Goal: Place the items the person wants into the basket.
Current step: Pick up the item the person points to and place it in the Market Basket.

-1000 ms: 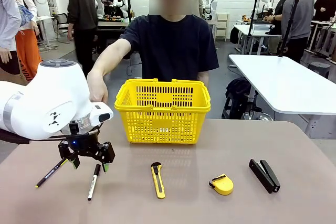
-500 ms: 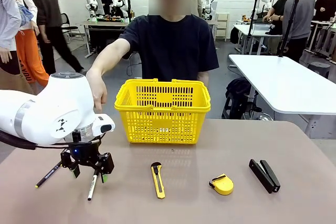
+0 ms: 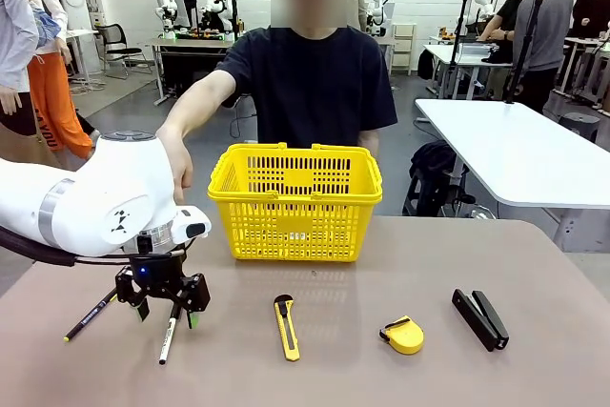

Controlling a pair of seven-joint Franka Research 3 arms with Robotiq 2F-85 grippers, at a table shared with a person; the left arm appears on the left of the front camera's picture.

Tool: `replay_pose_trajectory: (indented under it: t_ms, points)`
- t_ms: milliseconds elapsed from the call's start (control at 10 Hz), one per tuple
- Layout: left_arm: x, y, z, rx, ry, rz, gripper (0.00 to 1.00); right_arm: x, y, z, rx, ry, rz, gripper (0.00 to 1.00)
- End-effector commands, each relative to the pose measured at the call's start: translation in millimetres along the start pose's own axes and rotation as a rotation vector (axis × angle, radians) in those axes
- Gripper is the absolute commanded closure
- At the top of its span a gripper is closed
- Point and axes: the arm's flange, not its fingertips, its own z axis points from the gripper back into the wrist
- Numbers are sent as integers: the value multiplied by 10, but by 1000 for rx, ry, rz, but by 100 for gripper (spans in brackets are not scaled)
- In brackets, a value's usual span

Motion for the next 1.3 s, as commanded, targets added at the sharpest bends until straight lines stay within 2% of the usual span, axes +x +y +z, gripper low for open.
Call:
replay_pose_trajectory:
  t_ms: [0,300,400,500,600,700,800,1200]
  points:
    - [65,-28,-38,34,12,11,0,14,-4,5,21,-15,19,0]
    - [94,-23,-85,52,28,-2,0,14,-4,5,21,-15,19,0]
    - [92,-20,-81,53,33,1,60,14,-4,5,21,-15,19,0]
    - [88,-14,-79,54,38,3,60,14,-4,5,21,-15,19,0]
    - [93,-18,-103,56,49,3,100,14,-4,5,21,-15,19,0]
    - [100,-29,-122,58,63,0,64,14,-4,5,21,-15,19,0]
    - [98,-27,-125,61,63,-3,100,14,-4,5,21,-15,19,0]
    - [95,-18,-140,58,79,-8,100,14,-4,5,21,-15,19,0]
